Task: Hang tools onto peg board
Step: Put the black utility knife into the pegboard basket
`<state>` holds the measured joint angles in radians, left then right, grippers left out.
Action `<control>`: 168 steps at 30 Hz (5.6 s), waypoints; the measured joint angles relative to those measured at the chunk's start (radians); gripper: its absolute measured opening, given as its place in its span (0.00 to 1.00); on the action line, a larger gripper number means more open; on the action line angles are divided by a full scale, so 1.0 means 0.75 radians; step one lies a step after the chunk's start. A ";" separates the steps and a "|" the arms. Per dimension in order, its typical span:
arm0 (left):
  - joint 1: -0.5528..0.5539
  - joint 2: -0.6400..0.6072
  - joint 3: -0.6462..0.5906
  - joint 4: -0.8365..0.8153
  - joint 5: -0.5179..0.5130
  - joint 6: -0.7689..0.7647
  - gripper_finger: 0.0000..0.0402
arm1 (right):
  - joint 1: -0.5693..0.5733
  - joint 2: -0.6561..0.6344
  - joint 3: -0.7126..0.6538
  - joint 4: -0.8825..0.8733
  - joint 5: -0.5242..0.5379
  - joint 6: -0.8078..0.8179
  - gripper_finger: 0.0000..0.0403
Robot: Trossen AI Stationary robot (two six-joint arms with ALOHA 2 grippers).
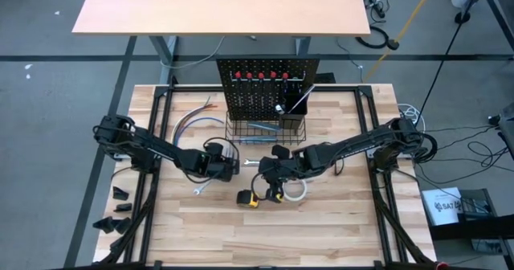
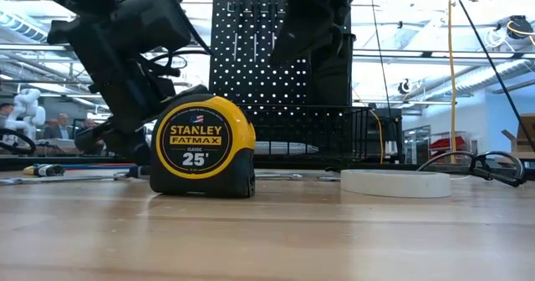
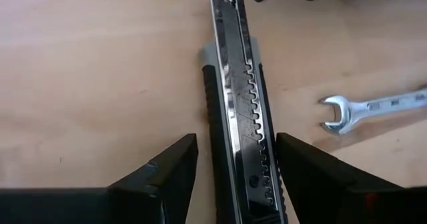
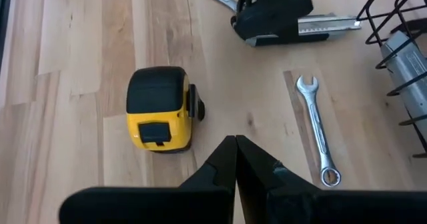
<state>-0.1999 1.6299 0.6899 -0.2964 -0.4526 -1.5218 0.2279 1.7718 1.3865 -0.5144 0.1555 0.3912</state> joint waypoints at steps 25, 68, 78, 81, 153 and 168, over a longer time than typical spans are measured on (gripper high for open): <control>-0.138 0.005 0.035 -0.100 0.110 0.722 0.48 | 0.021 -0.019 0.000 -0.012 0.000 0.002 0.00; -0.418 -0.967 0.061 -0.235 0.157 0.755 0.36 | 0.068 -0.268 -0.001 0.052 0.013 -0.050 0.00; -0.489 -1.360 0.063 0.330 -0.036 1.419 0.36 | 0.109 -0.492 -0.001 0.437 0.008 -0.252 0.00; -0.488 -1.359 0.064 0.584 -0.036 1.700 0.36 | 0.104 -0.484 -0.001 0.656 0.006 -0.308 0.00; -0.073 -0.780 0.582 0.503 0.144 2.167 0.58 | -0.108 -0.181 0.584 0.750 -0.048 -0.610 0.34; -0.077 -1.249 0.583 -0.210 -0.266 1.776 0.59 | -0.031 -0.067 0.585 0.212 0.400 -0.503 0.34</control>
<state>-0.2573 0.6929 1.1268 -0.4537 -0.6521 -0.1896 0.2047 1.7217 1.8249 -0.3554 0.4558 0.0143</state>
